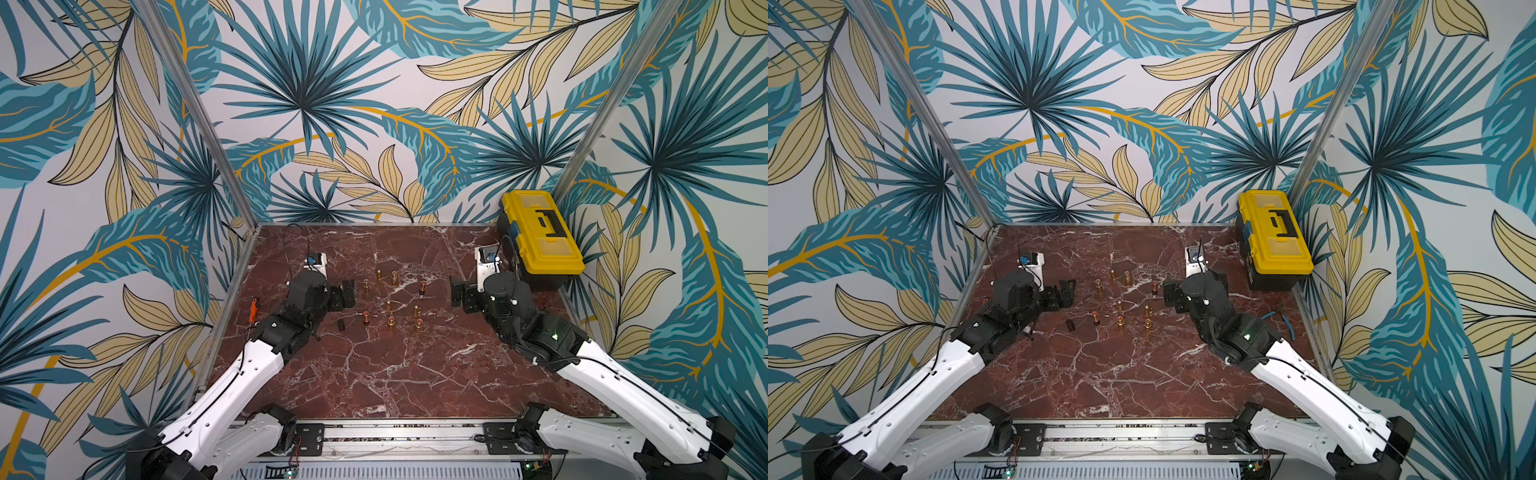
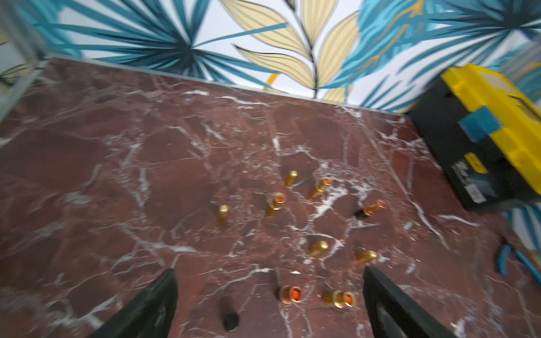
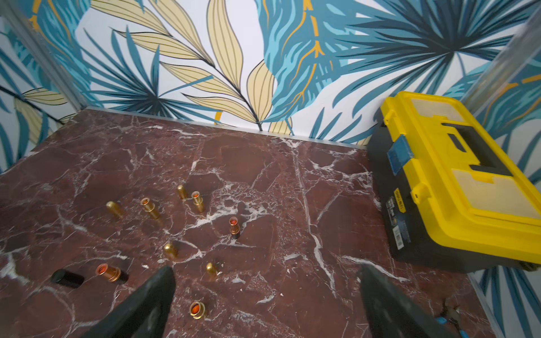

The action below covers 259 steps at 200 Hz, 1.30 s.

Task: Open the lipstick cap
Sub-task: Reset both arms

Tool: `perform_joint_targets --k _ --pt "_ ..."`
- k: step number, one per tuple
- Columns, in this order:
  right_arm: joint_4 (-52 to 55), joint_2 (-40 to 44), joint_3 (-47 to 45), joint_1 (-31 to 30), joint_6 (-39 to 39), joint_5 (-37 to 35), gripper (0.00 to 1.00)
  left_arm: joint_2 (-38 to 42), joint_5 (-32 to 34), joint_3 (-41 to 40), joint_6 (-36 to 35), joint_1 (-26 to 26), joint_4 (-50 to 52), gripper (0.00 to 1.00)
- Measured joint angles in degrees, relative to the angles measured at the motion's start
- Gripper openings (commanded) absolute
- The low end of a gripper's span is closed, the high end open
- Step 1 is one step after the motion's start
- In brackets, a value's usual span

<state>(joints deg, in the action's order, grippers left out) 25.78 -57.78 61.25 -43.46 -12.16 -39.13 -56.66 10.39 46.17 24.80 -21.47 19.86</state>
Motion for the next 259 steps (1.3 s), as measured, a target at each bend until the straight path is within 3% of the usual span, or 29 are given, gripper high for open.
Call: perform_joint_targets --k 29,65,91,141,195,259 --pt "-6.78 2.54 -6.73 1.60 0.72 -7.65 1.00 0.02 3.10 -3.98 -4.70 7.32 -1.25 1.00" --pt "-22.16 7.10 -22.93 8.28 8.26 -6.47 0.99 -3.28 3.21 -13.11 -9.70 14.67 -12.68 1.00" --pt "-25.51 3.50 -24.96 15.10 8.55 -2.10 0.99 -10.88 4.98 -16.61 -14.25 15.58 -21.94 1.00" --pt "-37.18 -3.23 -29.68 20.63 13.16 4.26 1.00 -24.13 5.84 -17.73 -20.52 16.24 -41.03 1.00" --pt "-50.77 -4.26 -39.98 29.05 14.27 9.01 0.99 -27.08 3.78 -22.73 -24.06 17.09 -59.74 1.00" --pt "-68.15 -20.37 -41.27 36.17 14.34 16.90 1.00 -31.04 -3.17 -25.16 -24.28 20.85 -69.24 1.00"
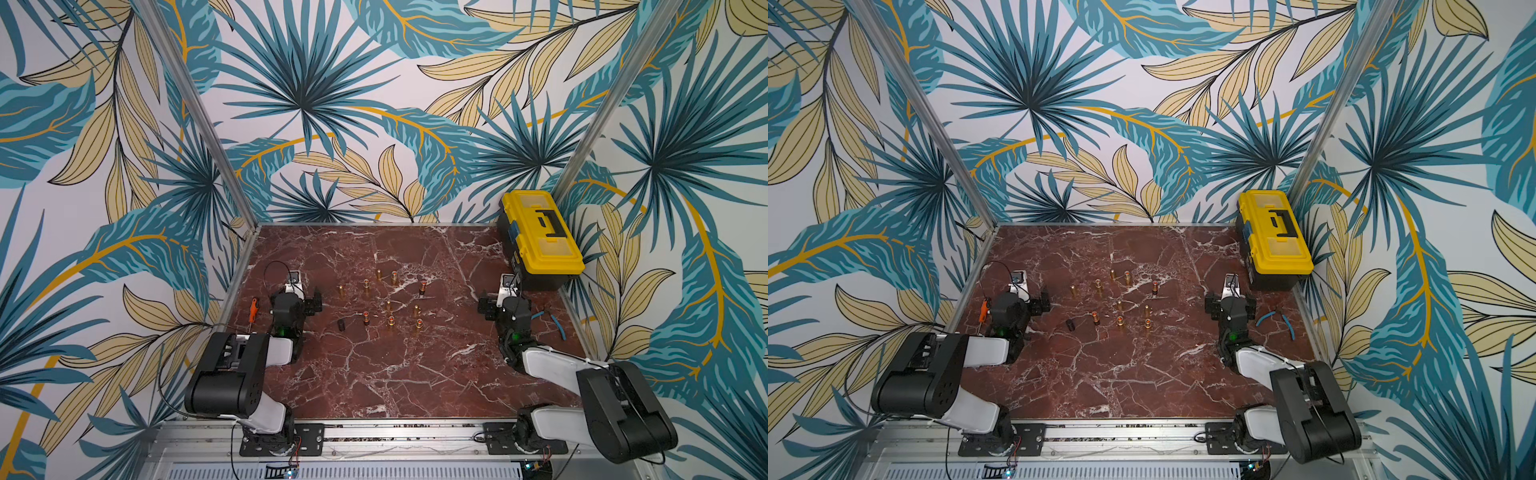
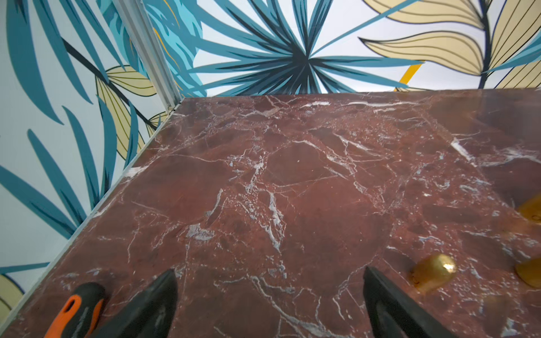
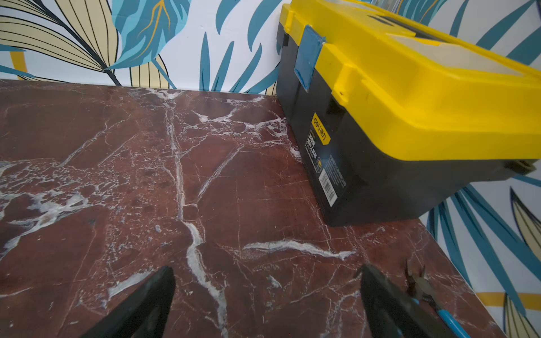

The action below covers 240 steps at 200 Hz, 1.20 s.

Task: Open the lipstick cap
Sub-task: Reset both arms

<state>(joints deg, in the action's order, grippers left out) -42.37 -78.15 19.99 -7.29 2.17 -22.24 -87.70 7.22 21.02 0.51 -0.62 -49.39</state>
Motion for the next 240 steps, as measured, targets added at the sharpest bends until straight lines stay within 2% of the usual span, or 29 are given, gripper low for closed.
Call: perform_joint_targets --k 34,76,240 --pt "-2.95 -6.67 2.54 3.50 -1.05 6.47 0.99 -0.46 -3.63 0.02 0.79 1.95 -1.27 1.00" --pt "-3.87 -7.43 2.73 4.79 -1.81 10.75 0.99 -0.50 -6.64 0.02 0.76 1.97 -1.51 1.00" --pt "-4.11 -7.43 2.84 4.79 -1.97 12.02 1.00 -0.50 -7.74 0.02 0.76 1.97 -2.25 1.00"
